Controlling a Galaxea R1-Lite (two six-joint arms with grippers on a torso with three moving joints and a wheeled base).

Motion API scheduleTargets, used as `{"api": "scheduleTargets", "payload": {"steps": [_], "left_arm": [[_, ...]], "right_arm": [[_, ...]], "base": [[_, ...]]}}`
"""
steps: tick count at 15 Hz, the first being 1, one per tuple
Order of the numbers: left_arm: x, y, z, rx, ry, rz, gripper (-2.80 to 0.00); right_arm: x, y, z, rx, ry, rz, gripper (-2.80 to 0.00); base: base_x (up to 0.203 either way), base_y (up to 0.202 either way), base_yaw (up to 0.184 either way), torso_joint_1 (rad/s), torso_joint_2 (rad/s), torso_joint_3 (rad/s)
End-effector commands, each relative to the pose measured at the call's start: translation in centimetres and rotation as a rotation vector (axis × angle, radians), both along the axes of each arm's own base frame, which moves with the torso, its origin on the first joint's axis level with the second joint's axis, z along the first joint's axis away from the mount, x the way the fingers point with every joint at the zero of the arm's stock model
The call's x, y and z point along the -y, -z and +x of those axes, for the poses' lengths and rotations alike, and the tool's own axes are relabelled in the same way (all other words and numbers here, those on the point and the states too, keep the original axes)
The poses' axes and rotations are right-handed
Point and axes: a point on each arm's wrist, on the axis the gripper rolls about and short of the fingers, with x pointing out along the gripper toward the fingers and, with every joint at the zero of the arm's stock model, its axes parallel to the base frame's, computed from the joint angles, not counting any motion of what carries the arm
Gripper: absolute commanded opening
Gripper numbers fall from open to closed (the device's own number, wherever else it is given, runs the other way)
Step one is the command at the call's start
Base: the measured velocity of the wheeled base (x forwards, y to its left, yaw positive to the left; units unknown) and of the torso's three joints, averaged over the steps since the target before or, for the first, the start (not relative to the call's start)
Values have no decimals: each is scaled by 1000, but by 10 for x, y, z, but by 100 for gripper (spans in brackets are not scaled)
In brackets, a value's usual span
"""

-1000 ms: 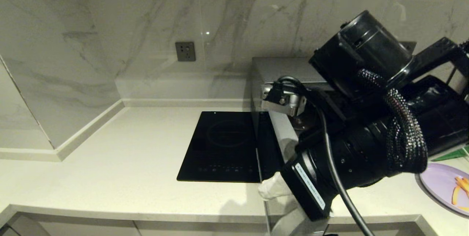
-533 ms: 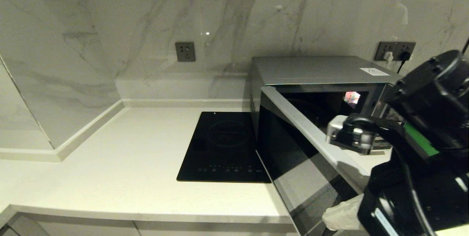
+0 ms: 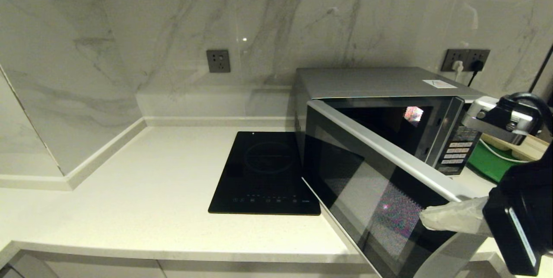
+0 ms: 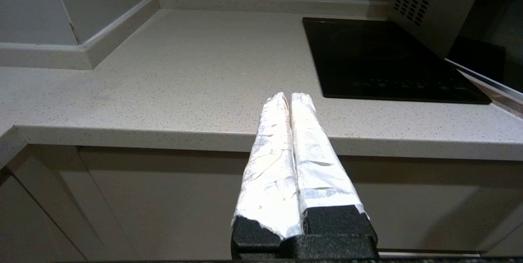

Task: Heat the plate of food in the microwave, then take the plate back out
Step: Close the microwave oven

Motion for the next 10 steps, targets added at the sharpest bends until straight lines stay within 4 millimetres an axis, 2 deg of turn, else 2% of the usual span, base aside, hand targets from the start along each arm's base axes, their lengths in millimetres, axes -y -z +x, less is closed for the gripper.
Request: {"api": "scheduleTargets", "payload": {"steps": [1, 7, 10], "left_arm": [[0, 0, 0, 1, 0, 0, -280], [0, 0, 0, 1, 0, 0, -280], [0, 0, 0, -1, 0, 0, -280]], "right_arm": [[6, -1, 12, 34, 95, -9, -280], [46, 10, 59, 27, 456, -63, -280], [65, 14, 80, 34, 605, -12, -280]], "base": [[0, 0, 0, 0, 0, 0], [0, 0, 0, 0, 0, 0], [0, 0, 0, 0, 0, 0]]}}
